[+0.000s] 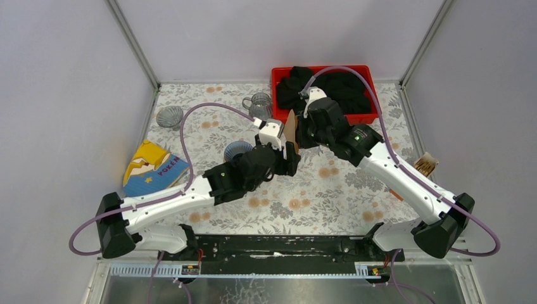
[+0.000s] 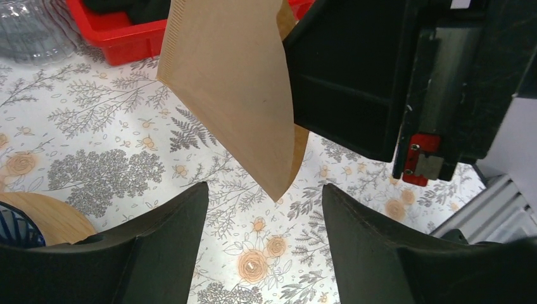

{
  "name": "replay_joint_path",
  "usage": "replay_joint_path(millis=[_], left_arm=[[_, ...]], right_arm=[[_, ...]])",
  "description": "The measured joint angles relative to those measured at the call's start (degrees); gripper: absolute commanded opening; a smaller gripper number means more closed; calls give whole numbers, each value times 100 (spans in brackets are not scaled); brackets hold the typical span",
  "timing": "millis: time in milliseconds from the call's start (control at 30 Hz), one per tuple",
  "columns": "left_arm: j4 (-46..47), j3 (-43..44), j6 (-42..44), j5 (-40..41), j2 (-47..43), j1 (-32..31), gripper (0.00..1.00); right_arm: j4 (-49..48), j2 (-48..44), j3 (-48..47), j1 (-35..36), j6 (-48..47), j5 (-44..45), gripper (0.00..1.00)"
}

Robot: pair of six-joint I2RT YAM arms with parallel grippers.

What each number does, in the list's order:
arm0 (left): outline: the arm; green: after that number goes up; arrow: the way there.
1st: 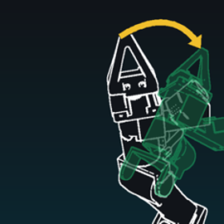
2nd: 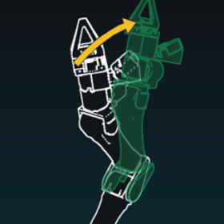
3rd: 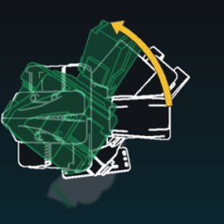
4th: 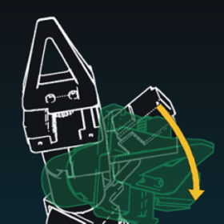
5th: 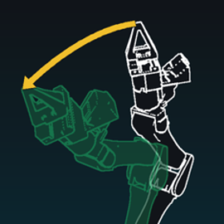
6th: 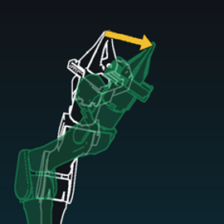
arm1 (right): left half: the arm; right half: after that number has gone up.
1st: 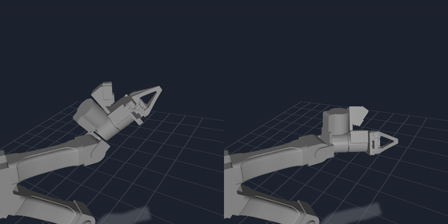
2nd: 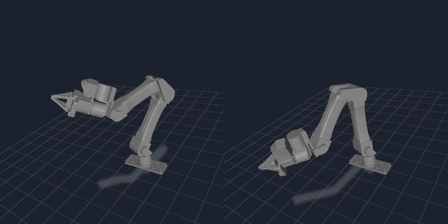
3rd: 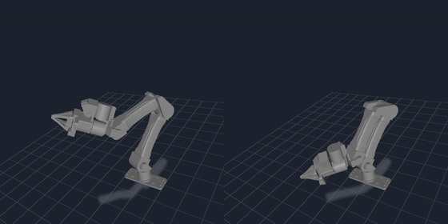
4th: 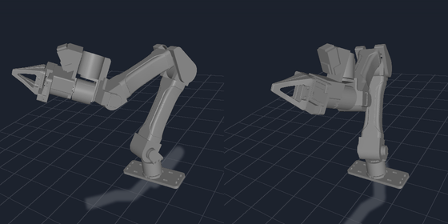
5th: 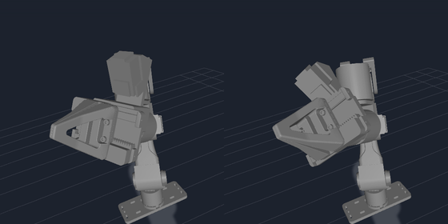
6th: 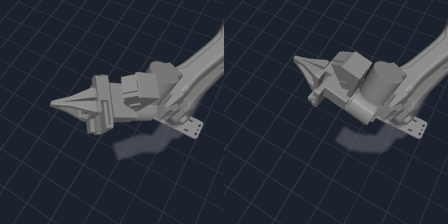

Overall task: Place the coffee filter in the dripper
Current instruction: Place the coffee filter in the coffee dripper.

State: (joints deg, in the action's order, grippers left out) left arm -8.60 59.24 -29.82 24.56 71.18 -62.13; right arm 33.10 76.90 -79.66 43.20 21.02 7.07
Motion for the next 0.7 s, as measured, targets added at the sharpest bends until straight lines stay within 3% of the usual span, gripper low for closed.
replay_joint_path(millis=[700], left_arm=[[-7,313,297,1591,341,-190,70]], right_arm=[[-37,28,0,101,52,-7,0]])
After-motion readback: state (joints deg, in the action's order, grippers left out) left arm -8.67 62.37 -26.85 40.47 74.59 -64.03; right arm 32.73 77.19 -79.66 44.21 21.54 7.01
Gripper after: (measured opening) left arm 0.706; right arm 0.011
